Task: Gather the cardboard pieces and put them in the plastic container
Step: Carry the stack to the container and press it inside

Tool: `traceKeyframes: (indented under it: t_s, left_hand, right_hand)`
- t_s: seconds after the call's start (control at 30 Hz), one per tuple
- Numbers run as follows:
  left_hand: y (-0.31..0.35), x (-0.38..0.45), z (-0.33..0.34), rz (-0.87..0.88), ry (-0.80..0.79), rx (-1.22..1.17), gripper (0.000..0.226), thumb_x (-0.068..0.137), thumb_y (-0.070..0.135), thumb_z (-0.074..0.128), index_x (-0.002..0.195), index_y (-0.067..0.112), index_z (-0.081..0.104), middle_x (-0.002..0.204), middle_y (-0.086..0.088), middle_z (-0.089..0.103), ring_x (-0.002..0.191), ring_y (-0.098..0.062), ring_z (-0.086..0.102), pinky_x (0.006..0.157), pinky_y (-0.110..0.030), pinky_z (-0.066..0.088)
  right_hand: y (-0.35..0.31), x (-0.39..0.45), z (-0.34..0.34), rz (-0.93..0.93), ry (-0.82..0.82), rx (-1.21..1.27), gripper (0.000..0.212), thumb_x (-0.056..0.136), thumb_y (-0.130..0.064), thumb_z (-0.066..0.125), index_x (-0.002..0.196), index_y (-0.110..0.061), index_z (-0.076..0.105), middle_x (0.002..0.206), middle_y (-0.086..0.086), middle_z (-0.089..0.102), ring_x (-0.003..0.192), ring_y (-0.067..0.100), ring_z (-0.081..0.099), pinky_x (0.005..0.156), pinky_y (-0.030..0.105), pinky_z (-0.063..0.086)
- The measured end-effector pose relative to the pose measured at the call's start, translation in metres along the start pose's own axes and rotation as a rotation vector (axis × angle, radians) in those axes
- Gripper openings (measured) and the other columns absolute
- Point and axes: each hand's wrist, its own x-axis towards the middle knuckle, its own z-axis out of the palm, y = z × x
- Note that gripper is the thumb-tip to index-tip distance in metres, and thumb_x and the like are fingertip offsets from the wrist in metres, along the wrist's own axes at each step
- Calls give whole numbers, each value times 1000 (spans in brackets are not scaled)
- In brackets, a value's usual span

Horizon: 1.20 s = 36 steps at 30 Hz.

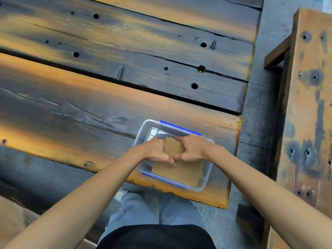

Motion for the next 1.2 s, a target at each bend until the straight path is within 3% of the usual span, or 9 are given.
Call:
traceKeyframes:
  t_s: [0.17,0.33,0.5,0.57,0.67,0.73,0.9,1.0,1.2]
  left_hand:
    - [1,2,9,-30,-32,148,101,64,65,76,145,15,44,148,-18,37,134,-32,36,104,-42,45]
    - [-1,2,6,-29,-90,151,59,68,64,74,114,31,59,153,-18,33,135,-31,29,103,-38,41]
    - [2,3,4,-64,-107,181,113,52,77,72,143,16,47,147,-16,36,134,-31,36,110,-43,42]
    - [6,3,2,-45,-139,195,100,52,76,73,136,25,55,150,-15,34,136,-31,32,111,-44,40]
    - [9,-1,-2,-24,-203,156,22,66,68,73,82,62,59,153,-16,34,139,-32,21,114,-50,34]
    - [8,-1,-3,-11,-231,158,20,72,65,73,75,66,53,154,-17,31,140,-32,17,114,-50,31]
    - [4,2,1,31,-174,224,76,71,66,74,138,39,50,163,-12,13,142,-32,16,117,-48,32]
    - [3,5,0,31,-174,215,79,70,66,74,140,37,49,165,-8,10,142,-31,15,117,-49,32]
    - [1,3,3,42,-105,126,68,76,60,75,136,39,51,160,-11,19,145,-33,13,116,-47,32]
  right_hand:
    - [-8,4,-4,-80,-75,-47,59,81,-53,71,124,-19,50,82,-4,57,76,17,56,61,27,41]
    - [-2,5,-4,-41,-103,33,58,83,-61,67,124,-21,55,97,0,61,90,21,60,74,32,48]
    - [1,5,-2,-45,-96,-32,60,80,-65,67,115,-18,56,93,2,64,83,19,62,73,35,54]
    - [3,2,-4,-86,-88,-11,52,82,-62,69,109,-20,54,81,-6,58,74,11,57,61,28,44]
    - [10,0,-8,-131,-108,84,51,85,-57,70,118,-22,57,83,-12,58,79,13,60,62,23,42]
    - [11,0,-7,-146,-142,94,62,86,-58,69,132,-20,53,92,-9,61,88,17,62,68,24,45]
    - [14,3,-6,-161,-191,-3,89,84,-59,71,151,-15,33,84,-19,50,77,3,53,67,21,42]
    - [17,4,-6,-208,-147,-53,88,80,-58,75,148,-16,39,89,-13,54,71,0,51,61,17,40]
    - [14,7,-11,-224,-56,-151,79,73,-61,78,134,-19,52,93,-1,63,82,20,60,70,30,46]
